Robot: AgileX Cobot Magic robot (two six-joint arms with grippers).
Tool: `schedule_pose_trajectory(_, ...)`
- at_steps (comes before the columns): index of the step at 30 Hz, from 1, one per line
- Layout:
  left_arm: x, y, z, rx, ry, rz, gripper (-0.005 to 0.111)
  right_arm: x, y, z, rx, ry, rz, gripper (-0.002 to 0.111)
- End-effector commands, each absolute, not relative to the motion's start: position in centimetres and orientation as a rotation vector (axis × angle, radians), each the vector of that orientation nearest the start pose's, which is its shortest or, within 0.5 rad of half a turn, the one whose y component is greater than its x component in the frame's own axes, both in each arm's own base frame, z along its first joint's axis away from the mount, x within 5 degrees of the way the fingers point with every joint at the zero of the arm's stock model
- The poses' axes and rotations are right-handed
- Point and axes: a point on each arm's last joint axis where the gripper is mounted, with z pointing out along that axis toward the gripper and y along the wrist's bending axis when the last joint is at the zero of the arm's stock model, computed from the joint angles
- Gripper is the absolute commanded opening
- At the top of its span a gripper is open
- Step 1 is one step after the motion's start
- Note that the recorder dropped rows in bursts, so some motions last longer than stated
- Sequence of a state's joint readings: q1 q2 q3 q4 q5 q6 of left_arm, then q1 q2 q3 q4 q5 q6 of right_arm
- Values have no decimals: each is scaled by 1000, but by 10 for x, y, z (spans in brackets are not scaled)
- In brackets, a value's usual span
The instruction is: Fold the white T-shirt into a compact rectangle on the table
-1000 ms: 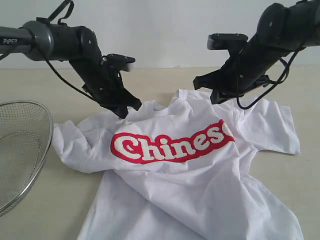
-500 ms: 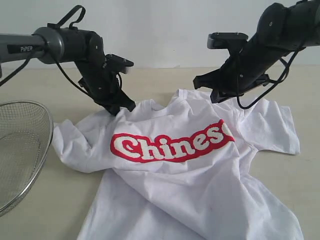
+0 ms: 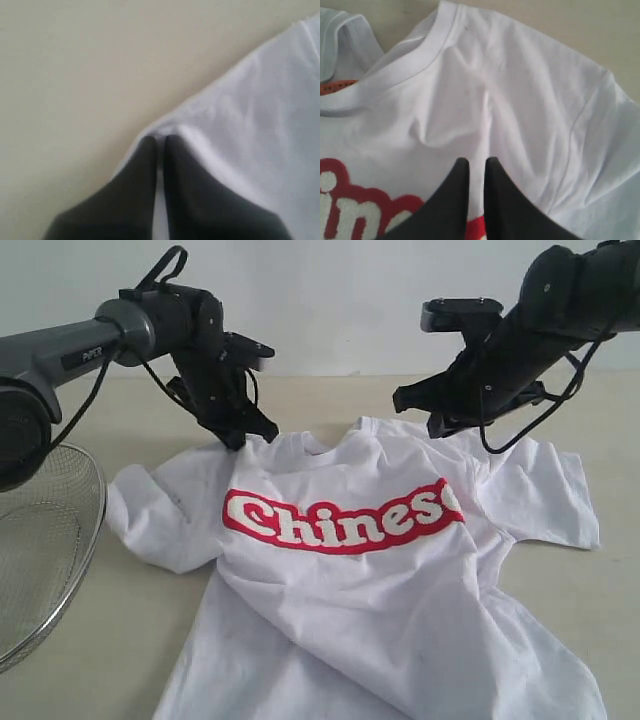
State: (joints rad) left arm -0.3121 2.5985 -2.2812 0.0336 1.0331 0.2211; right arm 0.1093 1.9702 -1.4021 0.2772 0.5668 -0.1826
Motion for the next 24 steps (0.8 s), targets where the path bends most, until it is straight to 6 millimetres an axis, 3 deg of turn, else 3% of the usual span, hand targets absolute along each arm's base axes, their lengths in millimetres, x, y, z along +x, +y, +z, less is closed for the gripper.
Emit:
schedule_pose_trajectory(1,524,-137,99,690,2767,86,5,426,31,194,-23,2582,216,6)
schedule_pose_trajectory(6,533,-118,105,631,2748,92,5,428,5,173,60,2652,204,6)
schedule_pose_trajectory(14,542,-106,120,561,2699,59,5,437,-2,142,119,2646,191,6)
schedule_pose_trajectory(18,545,-111,137,508,2665,-54,5,445,-4,133,190,2591,183,6)
schedule_pose_trajectory(24,540,-132,175,509,2604,-388,5,457,-5,121,208,2553,171,6)
